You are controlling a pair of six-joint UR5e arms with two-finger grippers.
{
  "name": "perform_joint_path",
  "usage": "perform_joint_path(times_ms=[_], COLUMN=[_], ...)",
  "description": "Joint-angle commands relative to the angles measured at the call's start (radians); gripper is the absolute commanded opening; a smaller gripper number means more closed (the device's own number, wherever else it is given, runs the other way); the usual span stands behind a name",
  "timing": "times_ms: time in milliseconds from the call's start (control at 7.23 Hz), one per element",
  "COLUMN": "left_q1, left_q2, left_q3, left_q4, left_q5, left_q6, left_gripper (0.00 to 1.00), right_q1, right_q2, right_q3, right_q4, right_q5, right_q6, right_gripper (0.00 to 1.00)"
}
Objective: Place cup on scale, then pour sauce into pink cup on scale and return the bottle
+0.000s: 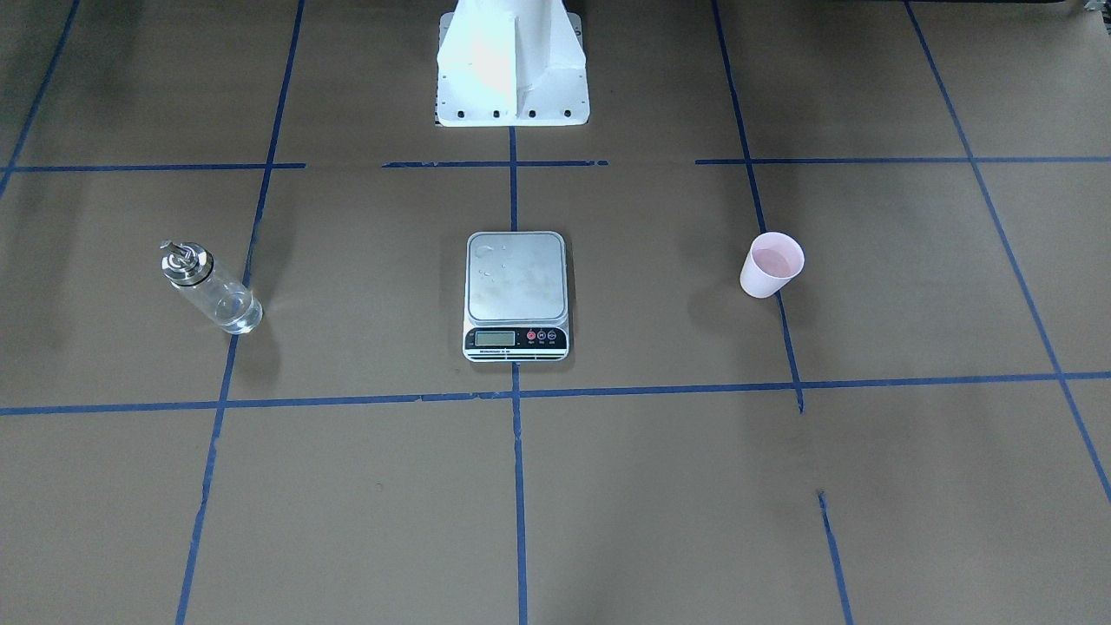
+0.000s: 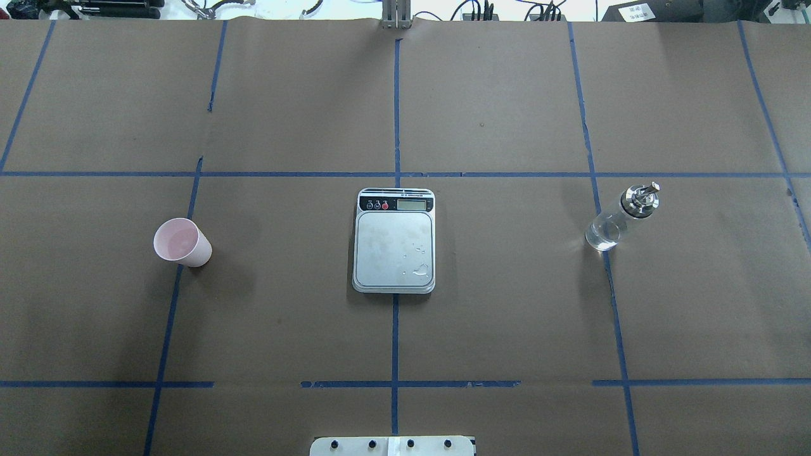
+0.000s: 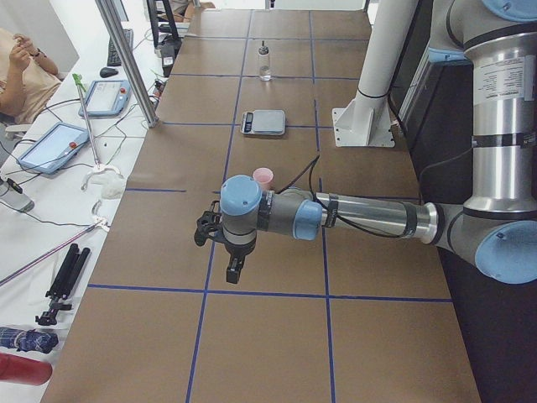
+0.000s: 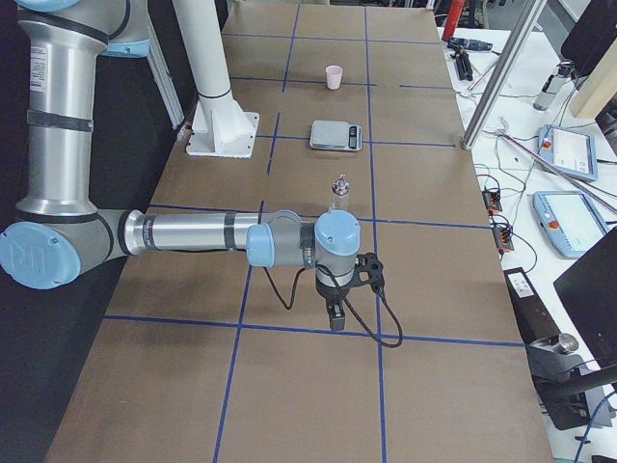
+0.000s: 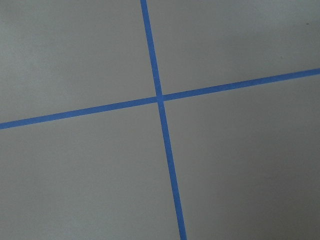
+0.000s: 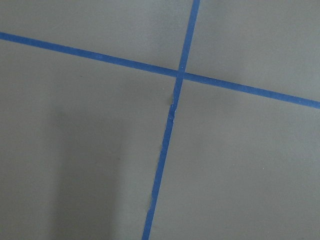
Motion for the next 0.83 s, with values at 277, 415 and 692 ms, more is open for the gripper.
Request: perform_joint_path(times_ms=[277,415,692], left_q1=[-0.002,-0.001,0.001], left_q2=[0.038,0.037,0.034], left_q3=[-0.023,-0.017,0.015], left_q4=[-0.014,-0.014,-0.031], left_q5=[-0.004,-0.005,-0.024], left_q6=[0.072,0.069,0.071], left_gripper=[1.00,1.00,1.00], right_q1=[0.000,0.000,0.000], right_q2=[0.000,-0.001,-0.003], right_q3=[0.004,-0.001,-0.002], right_q4=[0.000,-0.001,0.030], right_q5=[0.023,0.037,0.051], right_q6=[-0.008,-0.010,-0.001], right_gripper=[1.00,1.00,1.00])
